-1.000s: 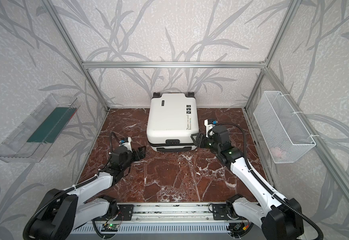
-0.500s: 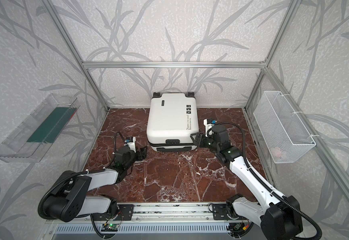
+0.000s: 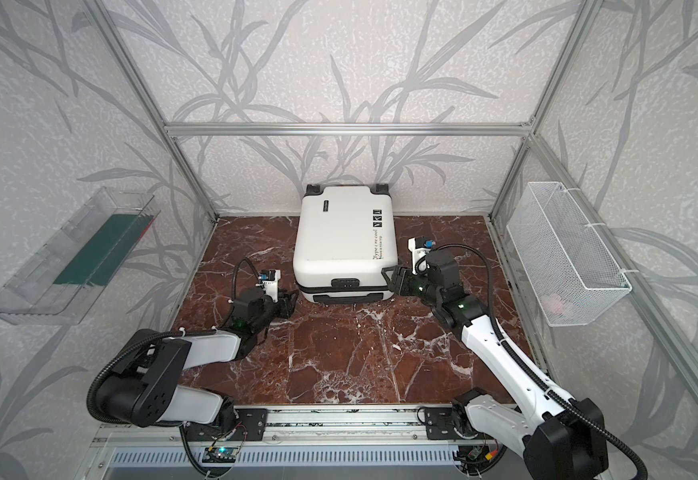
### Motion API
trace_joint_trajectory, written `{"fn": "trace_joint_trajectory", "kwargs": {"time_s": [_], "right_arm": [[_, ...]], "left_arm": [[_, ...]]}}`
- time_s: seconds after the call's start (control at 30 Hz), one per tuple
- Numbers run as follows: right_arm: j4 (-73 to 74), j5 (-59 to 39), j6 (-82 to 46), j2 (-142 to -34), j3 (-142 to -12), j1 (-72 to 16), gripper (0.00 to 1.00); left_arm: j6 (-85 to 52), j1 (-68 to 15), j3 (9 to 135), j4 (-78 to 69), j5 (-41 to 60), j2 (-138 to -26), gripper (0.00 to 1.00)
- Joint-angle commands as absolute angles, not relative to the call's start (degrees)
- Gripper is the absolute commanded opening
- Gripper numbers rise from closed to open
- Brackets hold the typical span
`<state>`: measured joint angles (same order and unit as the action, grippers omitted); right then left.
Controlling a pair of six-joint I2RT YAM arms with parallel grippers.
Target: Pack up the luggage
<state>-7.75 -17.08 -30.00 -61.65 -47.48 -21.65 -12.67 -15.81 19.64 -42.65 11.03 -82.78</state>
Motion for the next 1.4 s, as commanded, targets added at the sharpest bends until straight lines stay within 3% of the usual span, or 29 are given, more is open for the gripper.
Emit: {"fn": "trace_joint_trajectory", "kwargs": {"time_s": [0.0,0.6,0.77,1.2,1.37], "right_arm": [[-8.5,-18.1,-29.1,-60.2,-46.4,-20.8,0.61],[-9.3,-21.6,-28.7,-56.8,-40.7,-13.2,0.61],[-9.1,-24.0,-28.7,-55.5,-38.3,-9.1,0.6],[-7.7,-25.3,-28.9,-55.1,-34.2,-7.1,0.6],[-7.5,-25.3,-29.0,-55.1,-33.7,-7.0,0.6]], "left_arm": [[-9.7,-16.0,21.0,-45.3,13.5,-84.1,0.48],[-3.1,-15.8,20.7,-51.3,12.8,-84.7,0.45],[-2.8,-15.8,22.0,-49.9,14.0,-85.6,0.35],[-3.0,-15.8,21.4,-52.6,15.6,-86.5,0.3],[-3.4,-15.8,21.3,-53.3,16.1,-87.0,0.19]]}}
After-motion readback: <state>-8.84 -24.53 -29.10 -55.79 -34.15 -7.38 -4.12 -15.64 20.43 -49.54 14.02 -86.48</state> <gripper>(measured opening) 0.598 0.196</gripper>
